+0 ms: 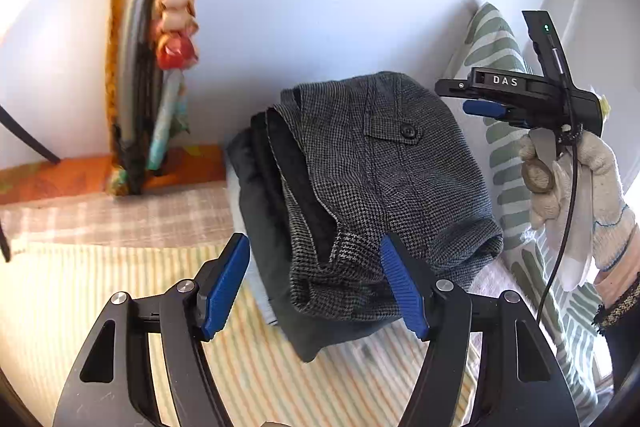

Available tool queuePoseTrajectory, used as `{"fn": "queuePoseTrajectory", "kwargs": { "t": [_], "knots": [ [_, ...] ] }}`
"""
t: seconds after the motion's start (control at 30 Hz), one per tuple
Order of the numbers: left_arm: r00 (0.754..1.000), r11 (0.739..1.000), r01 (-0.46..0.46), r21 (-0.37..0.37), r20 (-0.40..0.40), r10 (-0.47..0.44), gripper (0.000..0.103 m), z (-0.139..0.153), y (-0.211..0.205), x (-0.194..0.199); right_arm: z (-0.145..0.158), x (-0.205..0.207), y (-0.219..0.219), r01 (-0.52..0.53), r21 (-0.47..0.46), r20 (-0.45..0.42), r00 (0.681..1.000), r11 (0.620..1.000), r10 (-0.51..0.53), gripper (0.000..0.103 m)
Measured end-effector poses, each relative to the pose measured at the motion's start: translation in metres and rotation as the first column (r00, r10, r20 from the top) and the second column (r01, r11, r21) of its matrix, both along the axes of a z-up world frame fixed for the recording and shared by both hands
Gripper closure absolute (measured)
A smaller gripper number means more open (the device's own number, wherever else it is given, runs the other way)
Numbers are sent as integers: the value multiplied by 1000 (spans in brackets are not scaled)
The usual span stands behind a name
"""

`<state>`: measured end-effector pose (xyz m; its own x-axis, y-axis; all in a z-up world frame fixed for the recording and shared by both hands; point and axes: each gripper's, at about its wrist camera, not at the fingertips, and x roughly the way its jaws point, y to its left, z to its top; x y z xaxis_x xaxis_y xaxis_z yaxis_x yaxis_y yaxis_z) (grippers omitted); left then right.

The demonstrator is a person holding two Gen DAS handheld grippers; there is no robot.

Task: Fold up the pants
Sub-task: 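Lower the folded trousers onto the bed and open the left gripper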

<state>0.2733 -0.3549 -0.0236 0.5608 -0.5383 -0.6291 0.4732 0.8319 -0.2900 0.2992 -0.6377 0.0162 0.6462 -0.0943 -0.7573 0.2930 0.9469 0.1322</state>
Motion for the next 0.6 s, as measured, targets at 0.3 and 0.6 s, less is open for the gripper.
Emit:
{"fn": "queuePoseTrajectory", "kwargs": {
  "t": [0.3,0.6],
  "knots": [
    [999,1000,-13,19,43,12,32,24,11,-14,21,-31,34,31,-39,25,999,999,-30,35],
    [994,1000,-23,21,103,20,26,56,31,-47,36,-84,69,63,-55,69,996,996,-59,34]
  ]
}}
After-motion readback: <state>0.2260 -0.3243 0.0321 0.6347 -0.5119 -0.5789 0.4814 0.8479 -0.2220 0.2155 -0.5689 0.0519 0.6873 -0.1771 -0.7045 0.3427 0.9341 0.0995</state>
